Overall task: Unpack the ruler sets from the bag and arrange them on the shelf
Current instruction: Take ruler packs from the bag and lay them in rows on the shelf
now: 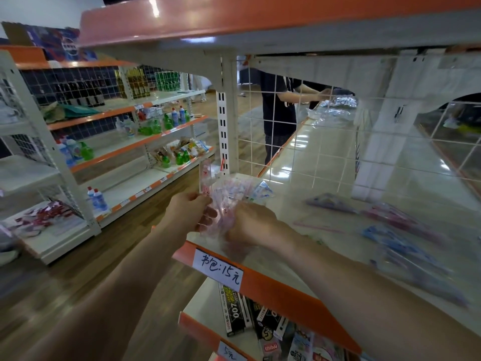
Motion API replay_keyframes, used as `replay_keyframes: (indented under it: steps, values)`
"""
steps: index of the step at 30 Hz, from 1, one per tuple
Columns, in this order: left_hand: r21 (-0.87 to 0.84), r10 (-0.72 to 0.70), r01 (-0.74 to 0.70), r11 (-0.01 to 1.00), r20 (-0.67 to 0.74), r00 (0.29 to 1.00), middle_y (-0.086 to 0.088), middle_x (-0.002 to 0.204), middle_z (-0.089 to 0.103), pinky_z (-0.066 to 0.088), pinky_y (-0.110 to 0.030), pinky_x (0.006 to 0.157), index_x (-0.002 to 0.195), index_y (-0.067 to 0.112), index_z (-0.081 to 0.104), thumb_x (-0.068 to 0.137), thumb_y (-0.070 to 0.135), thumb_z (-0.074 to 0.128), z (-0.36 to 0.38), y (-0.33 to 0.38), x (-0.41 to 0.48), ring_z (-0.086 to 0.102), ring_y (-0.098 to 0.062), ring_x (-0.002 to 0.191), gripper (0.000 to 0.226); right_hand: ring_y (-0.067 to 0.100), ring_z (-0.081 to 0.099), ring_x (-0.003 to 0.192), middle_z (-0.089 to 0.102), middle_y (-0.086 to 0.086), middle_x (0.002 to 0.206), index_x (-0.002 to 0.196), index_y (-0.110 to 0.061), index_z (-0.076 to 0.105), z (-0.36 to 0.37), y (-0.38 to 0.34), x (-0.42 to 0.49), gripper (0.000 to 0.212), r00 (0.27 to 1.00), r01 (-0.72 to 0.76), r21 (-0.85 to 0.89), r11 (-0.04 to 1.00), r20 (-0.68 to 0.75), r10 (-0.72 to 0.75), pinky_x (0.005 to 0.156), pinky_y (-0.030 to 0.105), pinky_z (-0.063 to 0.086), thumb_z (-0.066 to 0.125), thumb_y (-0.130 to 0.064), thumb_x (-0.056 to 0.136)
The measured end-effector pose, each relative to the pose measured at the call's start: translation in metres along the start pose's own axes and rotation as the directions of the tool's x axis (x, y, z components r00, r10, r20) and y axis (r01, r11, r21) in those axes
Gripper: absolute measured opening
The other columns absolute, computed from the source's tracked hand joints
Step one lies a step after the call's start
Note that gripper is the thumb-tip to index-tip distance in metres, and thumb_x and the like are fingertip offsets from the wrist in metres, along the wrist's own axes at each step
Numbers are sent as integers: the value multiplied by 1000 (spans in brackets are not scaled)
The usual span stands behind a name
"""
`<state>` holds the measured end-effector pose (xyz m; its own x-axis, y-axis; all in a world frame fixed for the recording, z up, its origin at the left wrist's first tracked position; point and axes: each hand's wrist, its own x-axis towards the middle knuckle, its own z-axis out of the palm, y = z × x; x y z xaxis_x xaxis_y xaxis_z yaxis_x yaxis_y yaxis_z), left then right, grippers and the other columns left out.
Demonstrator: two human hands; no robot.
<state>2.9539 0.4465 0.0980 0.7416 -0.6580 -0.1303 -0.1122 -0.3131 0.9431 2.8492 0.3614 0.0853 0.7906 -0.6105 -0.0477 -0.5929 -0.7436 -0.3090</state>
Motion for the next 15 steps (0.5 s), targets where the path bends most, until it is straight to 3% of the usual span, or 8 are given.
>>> replay_keyframes:
  steps: [3, 7, 9, 15]
  values:
    - [-7, -7, 7, 1000, 2, 1000, -12, 75, 67, 52, -29, 56, 92, 7, 63, 95, 13, 51, -2, 2, -1, 58, -19, 58, 14, 18, 56, 69, 54, 2, 76, 76, -12, 53, -2, 6, 0, 18, 998, 3, 116, 993, 60, -10, 55, 25, 41, 61, -24, 86]
    - [-26, -18, 19, 999, 30, 999, -11, 74, 67, 55, -36, 65, 91, 6, 62, 94, 13, 51, 4, 3, -3, 61, -21, 60, 13, 18, 64, 66, 60, 3, 66, 79, -8, 64, -12, 15, -7, 8, 991, -68, 394, 917, 137, 15, 61, 29, 54, 62, -12, 86]
    - [-38, -21, 23, 999, 46, 999, -12, 74, 68, 57, -39, 70, 91, 6, 62, 95, 13, 51, 9, 5, -3, 63, -23, 62, 13, 12, 58, 55, 60, 4, 64, 77, -10, 62, -21, 21, -14, 12, 989, -89, 497, 863, 149, 17, 53, 23, 51, 59, -10, 88]
    - [-37, 5, -1, 999, 105, 994, -13, 79, 62, 58, -39, 63, 95, 9, 57, 99, 14, 45, 30, 16, -5, 64, -26, 61, 13, 13, 52, 50, 57, 5, 64, 74, -10, 63, -49, 56, -39, 14, 988, -128, 530, 838, 137, 64, 45, 19, 43, 59, -11, 87]
